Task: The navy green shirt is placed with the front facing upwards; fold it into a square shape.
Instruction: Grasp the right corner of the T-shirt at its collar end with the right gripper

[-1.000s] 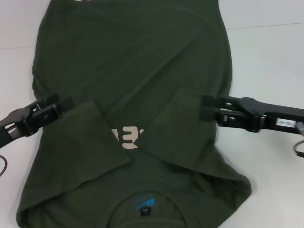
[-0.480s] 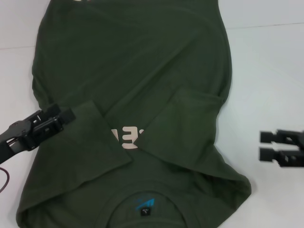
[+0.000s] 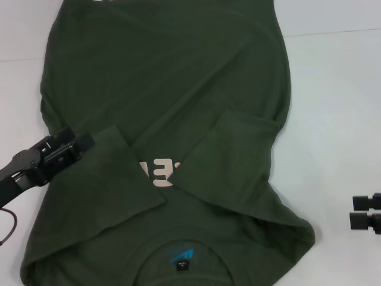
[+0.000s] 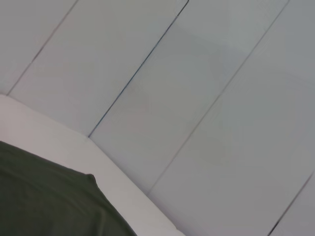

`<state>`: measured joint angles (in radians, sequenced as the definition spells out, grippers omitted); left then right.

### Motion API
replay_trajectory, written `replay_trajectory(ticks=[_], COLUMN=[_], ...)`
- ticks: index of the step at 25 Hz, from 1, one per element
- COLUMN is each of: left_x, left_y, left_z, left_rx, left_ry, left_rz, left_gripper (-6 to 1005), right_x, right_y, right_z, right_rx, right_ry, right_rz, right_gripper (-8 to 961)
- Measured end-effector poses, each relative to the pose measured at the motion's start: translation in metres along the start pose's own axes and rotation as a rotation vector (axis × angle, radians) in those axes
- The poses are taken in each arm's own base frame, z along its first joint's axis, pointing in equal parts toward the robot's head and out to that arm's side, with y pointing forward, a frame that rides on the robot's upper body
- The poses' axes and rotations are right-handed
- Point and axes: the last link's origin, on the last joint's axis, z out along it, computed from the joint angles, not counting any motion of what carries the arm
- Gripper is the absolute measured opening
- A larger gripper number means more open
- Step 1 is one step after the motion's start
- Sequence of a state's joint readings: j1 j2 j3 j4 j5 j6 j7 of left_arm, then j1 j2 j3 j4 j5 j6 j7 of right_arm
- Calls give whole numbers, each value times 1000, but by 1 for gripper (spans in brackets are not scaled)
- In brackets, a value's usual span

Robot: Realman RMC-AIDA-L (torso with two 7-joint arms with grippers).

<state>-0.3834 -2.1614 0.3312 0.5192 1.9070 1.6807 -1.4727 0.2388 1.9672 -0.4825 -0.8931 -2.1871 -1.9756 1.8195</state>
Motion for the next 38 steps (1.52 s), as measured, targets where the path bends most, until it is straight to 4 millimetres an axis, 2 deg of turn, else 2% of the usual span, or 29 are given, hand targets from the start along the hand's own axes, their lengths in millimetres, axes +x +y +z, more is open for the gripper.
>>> replay_trajectory(ticks=[9, 18, 24, 38], left_x=[-4, -2, -1, -1], left_y=[-7, -8, -8, -8], left_z=[5, 5, 5, 5], left_rx=[44, 50, 52, 52], left_ry=[3, 17, 24, 26], left_rz=[-2, 0, 1, 8], left_gripper=[890, 890, 889, 889], right_x=[1, 0, 0, -3], right_y=[-7, -15, -18, -15], right_z=[9, 36, 39, 61], right_rx=[35, 63, 83, 55], right_ry=[9, 101, 120, 168], right_rz=[-57, -107, -124, -180], right_gripper=[853, 836, 824, 798])
